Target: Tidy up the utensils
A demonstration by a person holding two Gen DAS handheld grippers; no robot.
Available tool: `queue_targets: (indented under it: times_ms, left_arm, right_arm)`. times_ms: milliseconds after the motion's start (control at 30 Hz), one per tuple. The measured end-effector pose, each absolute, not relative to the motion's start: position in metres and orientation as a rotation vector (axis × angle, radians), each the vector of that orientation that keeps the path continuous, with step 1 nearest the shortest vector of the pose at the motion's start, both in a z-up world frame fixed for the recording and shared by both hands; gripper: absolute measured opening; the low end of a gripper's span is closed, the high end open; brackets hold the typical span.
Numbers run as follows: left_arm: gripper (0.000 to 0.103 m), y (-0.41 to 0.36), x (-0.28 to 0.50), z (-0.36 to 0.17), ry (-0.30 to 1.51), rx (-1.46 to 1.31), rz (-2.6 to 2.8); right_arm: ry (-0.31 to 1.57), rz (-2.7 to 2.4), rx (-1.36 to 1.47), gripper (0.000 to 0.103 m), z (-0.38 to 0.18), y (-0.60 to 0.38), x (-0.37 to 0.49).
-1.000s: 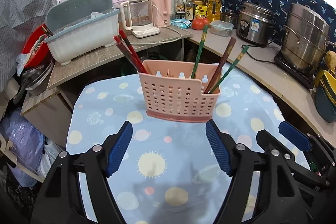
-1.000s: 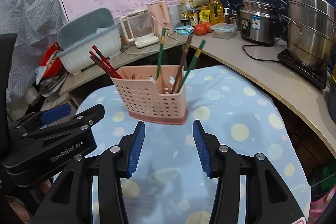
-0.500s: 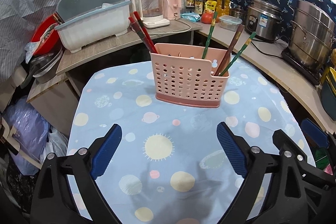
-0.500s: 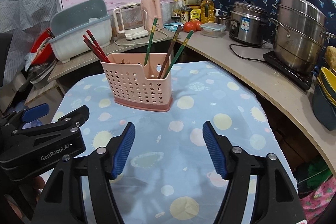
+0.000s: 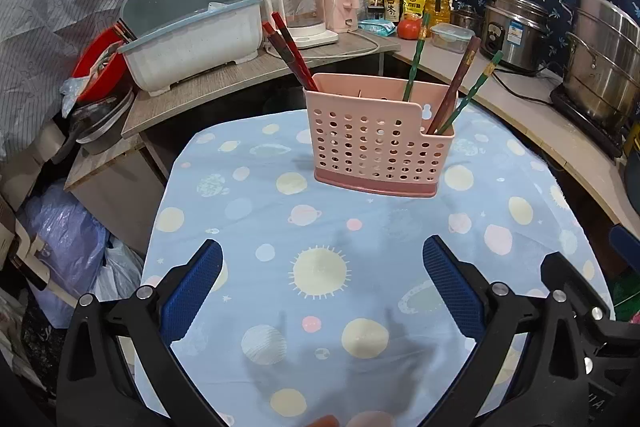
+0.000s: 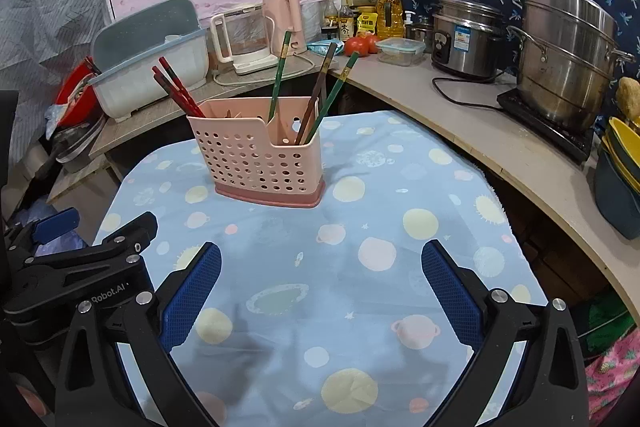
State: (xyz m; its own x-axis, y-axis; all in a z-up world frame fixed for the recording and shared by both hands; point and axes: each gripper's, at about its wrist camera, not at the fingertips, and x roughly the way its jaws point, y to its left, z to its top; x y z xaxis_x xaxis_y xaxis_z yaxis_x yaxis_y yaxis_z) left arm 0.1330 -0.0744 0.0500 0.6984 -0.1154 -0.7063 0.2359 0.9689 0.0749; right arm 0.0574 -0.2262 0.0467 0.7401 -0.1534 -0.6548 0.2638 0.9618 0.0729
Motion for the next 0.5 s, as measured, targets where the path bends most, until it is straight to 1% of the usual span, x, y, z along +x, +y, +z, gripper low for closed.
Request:
queue_targets:
  times_ms: [500]
  left_arm:
    - [0.096,-0.0724,0.1339,0.0468,0.781,0.165,-0.169]
  right_arm:
    - [0.705,-0.232,0.16,0.097,0.0455,-0.2246,0.0585]
